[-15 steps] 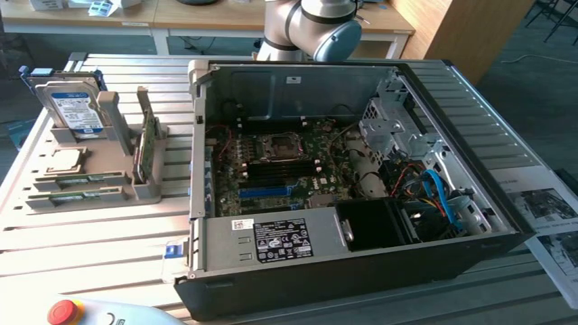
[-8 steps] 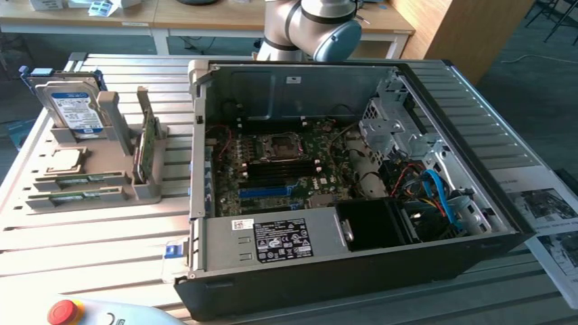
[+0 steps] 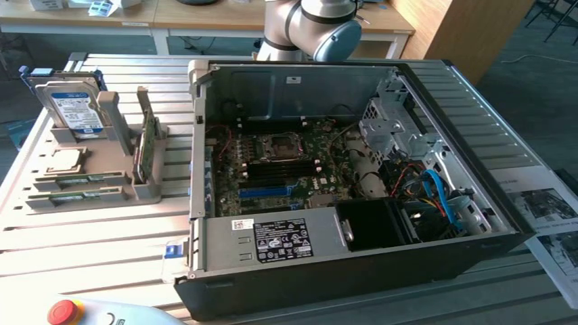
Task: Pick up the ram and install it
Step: 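Pick up the ram and move it above insertion slot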
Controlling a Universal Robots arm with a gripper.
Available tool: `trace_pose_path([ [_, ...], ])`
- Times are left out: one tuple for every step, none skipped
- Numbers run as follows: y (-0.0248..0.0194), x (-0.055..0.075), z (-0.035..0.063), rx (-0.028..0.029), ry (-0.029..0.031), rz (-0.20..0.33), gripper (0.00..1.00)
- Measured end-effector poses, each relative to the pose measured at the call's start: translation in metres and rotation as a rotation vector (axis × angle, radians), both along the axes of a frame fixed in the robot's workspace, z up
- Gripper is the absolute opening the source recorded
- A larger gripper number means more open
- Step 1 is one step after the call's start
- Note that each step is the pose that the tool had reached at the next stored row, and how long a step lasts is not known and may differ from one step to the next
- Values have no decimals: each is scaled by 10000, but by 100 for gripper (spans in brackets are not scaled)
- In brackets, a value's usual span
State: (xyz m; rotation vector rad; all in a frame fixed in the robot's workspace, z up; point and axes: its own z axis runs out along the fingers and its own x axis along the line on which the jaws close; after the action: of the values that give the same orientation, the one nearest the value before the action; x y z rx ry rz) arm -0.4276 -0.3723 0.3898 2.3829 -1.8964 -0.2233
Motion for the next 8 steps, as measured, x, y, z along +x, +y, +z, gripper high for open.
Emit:
trace_pose_path([
  [0,0,0,0,-1,0,10],
  [0,0,0,0,-3,0,10],
  [0,0,-1,-3,-13,1,10],
  [3,-1,-2,-19,-39,0,10],
  [8,-2,0,-58,-74,-1,10],
  [15,-3,1,-121,-120,0,10],
  [23,-5,0,-196,-176,1,10],
  [30,-7,0,-275,-240,2,10],
])
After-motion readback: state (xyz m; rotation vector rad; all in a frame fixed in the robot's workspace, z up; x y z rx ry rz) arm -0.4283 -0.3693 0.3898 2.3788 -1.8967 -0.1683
